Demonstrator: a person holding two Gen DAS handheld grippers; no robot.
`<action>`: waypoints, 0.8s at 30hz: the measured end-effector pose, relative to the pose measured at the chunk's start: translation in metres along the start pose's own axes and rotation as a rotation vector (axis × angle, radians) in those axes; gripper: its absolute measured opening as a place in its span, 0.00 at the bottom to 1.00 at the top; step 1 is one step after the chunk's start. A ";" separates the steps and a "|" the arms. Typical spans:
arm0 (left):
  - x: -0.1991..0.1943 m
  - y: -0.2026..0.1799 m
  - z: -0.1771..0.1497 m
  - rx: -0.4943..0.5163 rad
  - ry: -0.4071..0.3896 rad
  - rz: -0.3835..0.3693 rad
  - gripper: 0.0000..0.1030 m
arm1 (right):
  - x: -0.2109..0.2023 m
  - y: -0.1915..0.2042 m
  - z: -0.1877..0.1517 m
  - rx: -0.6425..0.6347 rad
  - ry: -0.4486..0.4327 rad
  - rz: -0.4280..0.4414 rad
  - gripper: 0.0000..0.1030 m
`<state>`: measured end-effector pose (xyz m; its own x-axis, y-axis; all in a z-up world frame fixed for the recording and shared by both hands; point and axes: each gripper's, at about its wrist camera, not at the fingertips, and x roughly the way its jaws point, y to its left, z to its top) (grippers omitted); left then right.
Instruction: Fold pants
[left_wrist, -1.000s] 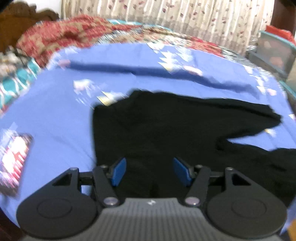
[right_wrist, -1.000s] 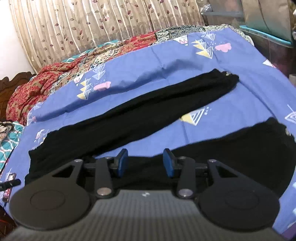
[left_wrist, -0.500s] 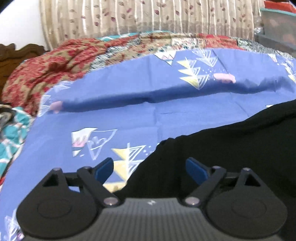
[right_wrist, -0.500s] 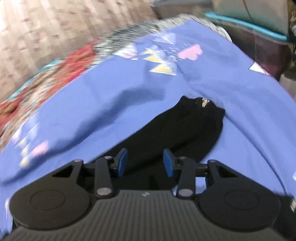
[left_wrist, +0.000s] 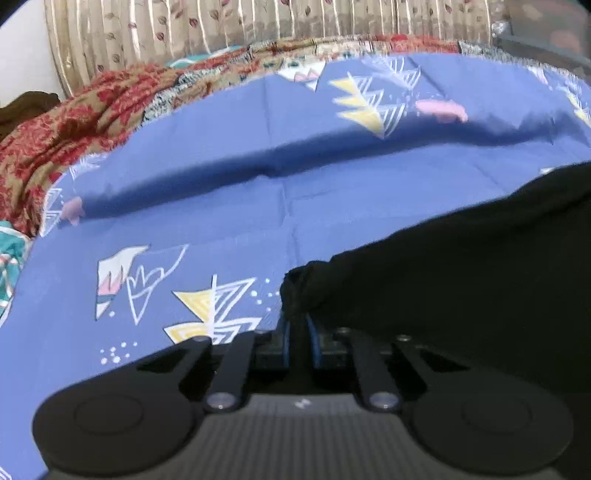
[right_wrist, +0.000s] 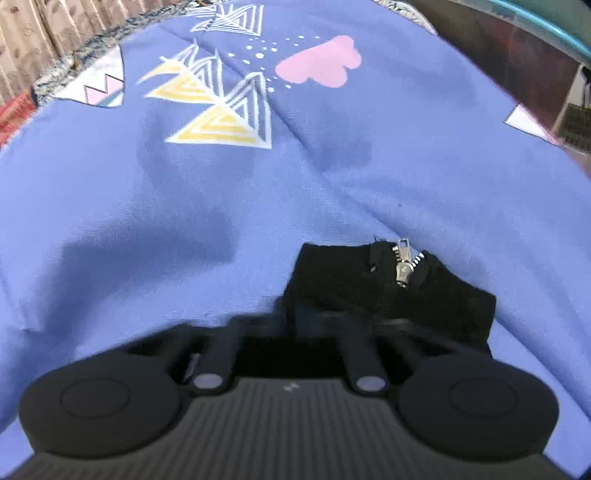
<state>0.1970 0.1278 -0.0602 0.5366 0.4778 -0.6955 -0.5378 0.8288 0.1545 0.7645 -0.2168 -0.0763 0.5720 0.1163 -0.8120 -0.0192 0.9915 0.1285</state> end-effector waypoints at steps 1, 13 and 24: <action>-0.004 0.001 0.004 -0.009 -0.013 0.002 0.09 | -0.007 -0.006 0.004 0.035 -0.010 0.022 0.06; -0.145 0.003 -0.012 -0.091 -0.177 -0.022 0.08 | -0.207 -0.150 -0.039 0.237 -0.177 0.295 0.06; -0.253 -0.013 -0.115 -0.195 -0.132 -0.074 0.08 | -0.291 -0.311 -0.167 0.358 -0.173 0.254 0.06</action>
<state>-0.0069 -0.0370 0.0327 0.6528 0.4624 -0.6001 -0.6023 0.7972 -0.0409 0.4668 -0.5490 0.0246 0.7143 0.3113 -0.6268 0.0902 0.8472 0.5236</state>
